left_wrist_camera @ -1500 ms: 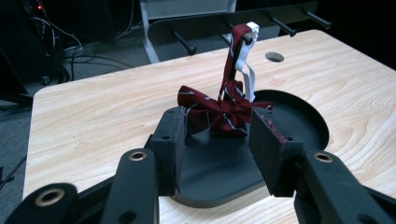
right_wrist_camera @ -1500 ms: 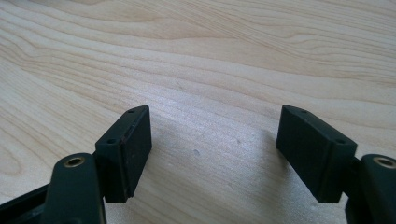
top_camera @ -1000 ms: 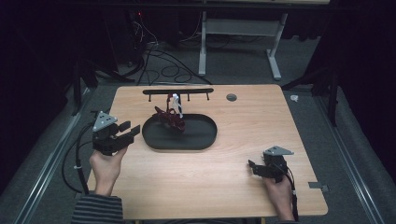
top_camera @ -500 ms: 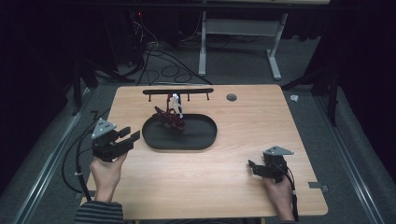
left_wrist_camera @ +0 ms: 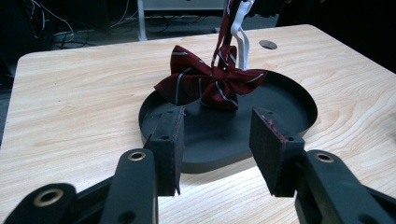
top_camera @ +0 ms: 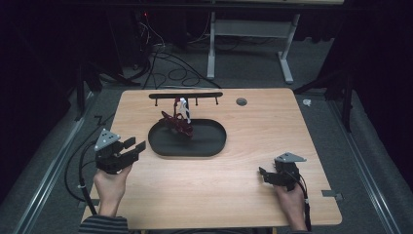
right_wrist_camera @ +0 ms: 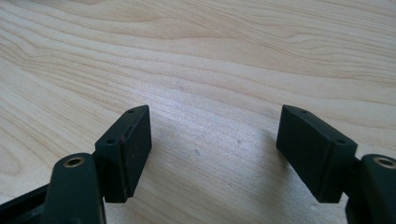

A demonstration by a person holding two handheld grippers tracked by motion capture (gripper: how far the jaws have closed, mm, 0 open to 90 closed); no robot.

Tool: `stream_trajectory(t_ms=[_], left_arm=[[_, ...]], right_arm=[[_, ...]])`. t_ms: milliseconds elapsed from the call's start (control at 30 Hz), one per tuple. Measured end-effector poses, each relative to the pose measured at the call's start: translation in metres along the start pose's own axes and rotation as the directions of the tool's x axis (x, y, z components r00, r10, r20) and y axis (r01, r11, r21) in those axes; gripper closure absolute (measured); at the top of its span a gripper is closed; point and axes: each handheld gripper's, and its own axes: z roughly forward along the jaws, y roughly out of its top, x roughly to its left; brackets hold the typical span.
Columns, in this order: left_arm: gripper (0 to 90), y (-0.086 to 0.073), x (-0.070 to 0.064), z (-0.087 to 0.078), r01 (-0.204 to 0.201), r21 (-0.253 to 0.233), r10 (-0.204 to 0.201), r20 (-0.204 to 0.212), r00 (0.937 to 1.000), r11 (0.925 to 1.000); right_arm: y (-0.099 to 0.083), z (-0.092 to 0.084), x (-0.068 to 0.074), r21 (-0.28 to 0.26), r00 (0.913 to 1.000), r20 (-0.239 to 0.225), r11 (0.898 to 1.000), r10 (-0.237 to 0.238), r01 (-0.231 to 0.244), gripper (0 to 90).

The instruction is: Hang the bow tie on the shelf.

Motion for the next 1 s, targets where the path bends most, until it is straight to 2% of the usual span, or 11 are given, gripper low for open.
stream_trajectory(t_ms=[667,1000], left_arm=[[54.5,-0.014,-0.01,0.003,-0.001,0.029,0.001,0.012,0.9999,0.9996],[54.0,-0.024,-0.011,0.005,0.019,0.034,-0.02,0.023,0.9995,0.9992]], right_arm=[[0.0,0.0,0.0,-0.001,1.0,-0.001,1.0,0.003,-0.003,27.9],[0.0,0.0,0.0,-0.001,1.0,-0.002,1.0,0.003,-0.003,27.9]])
